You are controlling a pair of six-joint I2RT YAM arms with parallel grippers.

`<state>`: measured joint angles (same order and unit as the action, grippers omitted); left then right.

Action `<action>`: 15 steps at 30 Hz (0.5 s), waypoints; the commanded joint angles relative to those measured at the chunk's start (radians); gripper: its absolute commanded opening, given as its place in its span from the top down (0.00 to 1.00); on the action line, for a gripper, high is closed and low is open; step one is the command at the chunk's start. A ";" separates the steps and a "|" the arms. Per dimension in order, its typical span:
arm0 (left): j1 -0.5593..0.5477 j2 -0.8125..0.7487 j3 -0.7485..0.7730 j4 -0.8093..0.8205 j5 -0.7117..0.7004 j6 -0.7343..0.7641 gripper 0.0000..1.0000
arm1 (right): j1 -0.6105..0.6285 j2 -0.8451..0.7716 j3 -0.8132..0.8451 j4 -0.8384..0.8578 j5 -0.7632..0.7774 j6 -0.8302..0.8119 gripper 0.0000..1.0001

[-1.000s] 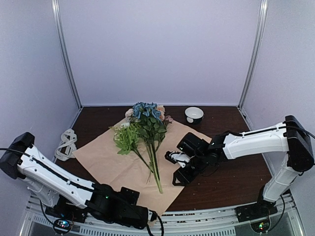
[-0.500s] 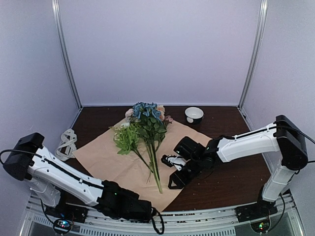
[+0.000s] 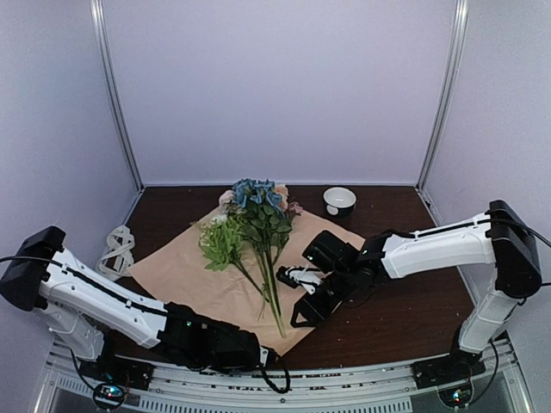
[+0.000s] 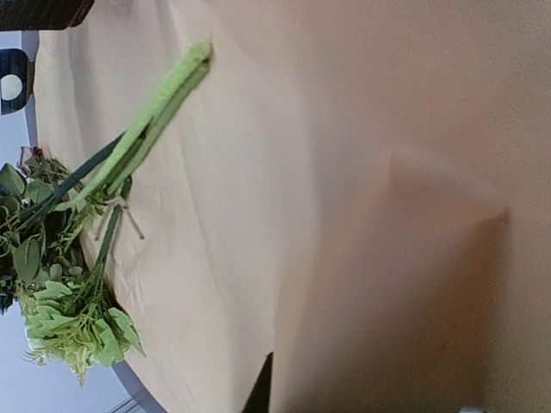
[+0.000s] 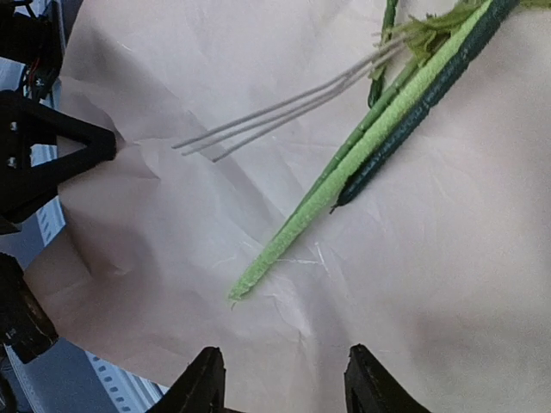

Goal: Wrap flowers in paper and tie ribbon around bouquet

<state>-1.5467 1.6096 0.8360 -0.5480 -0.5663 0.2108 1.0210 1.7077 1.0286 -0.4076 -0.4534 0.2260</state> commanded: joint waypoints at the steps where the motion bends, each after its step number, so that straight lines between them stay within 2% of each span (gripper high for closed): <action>1: 0.013 -0.091 -0.039 0.124 0.106 0.027 1.00 | -0.004 -0.135 0.003 -0.016 -0.016 -0.109 0.51; 7: 0.045 -0.105 -0.020 0.074 0.203 0.013 1.00 | 0.023 -0.291 -0.131 0.042 0.049 -0.119 0.52; 10: 0.050 -0.137 -0.035 0.073 0.226 0.007 1.00 | 0.060 -0.432 -0.262 0.151 0.051 -0.165 0.52; 12: 0.059 -0.162 -0.043 0.075 0.248 0.014 1.00 | 0.103 -0.522 -0.372 0.266 0.080 -0.236 0.52; 15: 0.069 -0.183 -0.046 0.080 0.269 0.018 1.00 | 0.189 -0.610 -0.510 0.466 0.121 -0.437 0.51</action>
<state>-1.4906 1.4734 0.8013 -0.4915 -0.3656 0.2237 1.1229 1.1904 0.6533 -0.2146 -0.3985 0.0238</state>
